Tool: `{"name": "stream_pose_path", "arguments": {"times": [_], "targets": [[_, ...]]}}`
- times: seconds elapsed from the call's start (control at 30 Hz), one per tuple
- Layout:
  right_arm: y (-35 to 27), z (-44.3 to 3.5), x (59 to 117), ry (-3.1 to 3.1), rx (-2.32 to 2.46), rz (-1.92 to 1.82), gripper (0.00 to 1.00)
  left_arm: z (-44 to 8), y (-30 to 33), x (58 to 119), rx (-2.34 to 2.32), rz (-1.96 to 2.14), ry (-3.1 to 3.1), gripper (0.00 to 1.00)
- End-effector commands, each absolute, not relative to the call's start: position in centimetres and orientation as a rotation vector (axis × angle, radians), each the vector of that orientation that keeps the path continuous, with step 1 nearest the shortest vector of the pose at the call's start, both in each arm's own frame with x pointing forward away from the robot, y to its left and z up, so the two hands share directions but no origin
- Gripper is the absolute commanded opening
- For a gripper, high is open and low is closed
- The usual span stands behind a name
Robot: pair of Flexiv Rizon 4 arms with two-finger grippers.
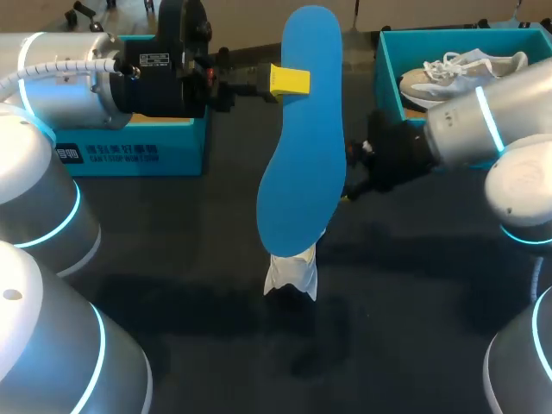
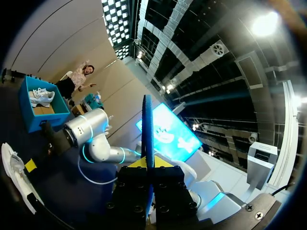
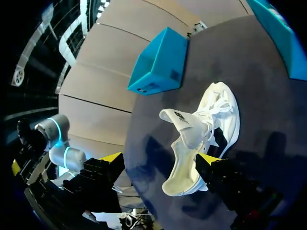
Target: Take the shoe out of the shoebox, open the shoe tongue, remove and reinsert the insole, then place the shoe into the shoebox
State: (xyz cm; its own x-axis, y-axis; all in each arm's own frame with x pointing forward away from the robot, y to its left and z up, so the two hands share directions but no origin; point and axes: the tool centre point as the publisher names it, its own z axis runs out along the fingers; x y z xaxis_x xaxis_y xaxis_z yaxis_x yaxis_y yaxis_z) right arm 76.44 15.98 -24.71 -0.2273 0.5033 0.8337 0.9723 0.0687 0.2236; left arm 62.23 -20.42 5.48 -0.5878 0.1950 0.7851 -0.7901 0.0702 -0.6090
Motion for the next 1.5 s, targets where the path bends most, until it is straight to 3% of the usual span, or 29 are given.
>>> {"name": "stream_pose_path", "arguments": {"times": [0.03, 0.57, 1.03, 1.5], "targets": [[14.1, -23.4, 76.1, -1.730, -1.404, -1.140, 1.00, 5.5, -20.6, 62.3, 0.609, 1.625, -1.583, 0.00], [10.0, -19.3, 77.7, -1.601, -1.296, -1.384, 1.00, 5.5, -20.6, 62.3, 0.609, 1.625, -1.583, 0.00], [9.0, -18.8, 79.9, -1.535, -1.332, -1.460, 1.00, 5.5, -20.6, 62.3, 0.609, 1.625, -1.583, 0.00], [9.0, -18.8, 79.9, -1.535, -1.332, -1.460, 1.00, 4.6, -19.7, 68.2, 0.134, 2.029, -1.767, 0.00]]}}
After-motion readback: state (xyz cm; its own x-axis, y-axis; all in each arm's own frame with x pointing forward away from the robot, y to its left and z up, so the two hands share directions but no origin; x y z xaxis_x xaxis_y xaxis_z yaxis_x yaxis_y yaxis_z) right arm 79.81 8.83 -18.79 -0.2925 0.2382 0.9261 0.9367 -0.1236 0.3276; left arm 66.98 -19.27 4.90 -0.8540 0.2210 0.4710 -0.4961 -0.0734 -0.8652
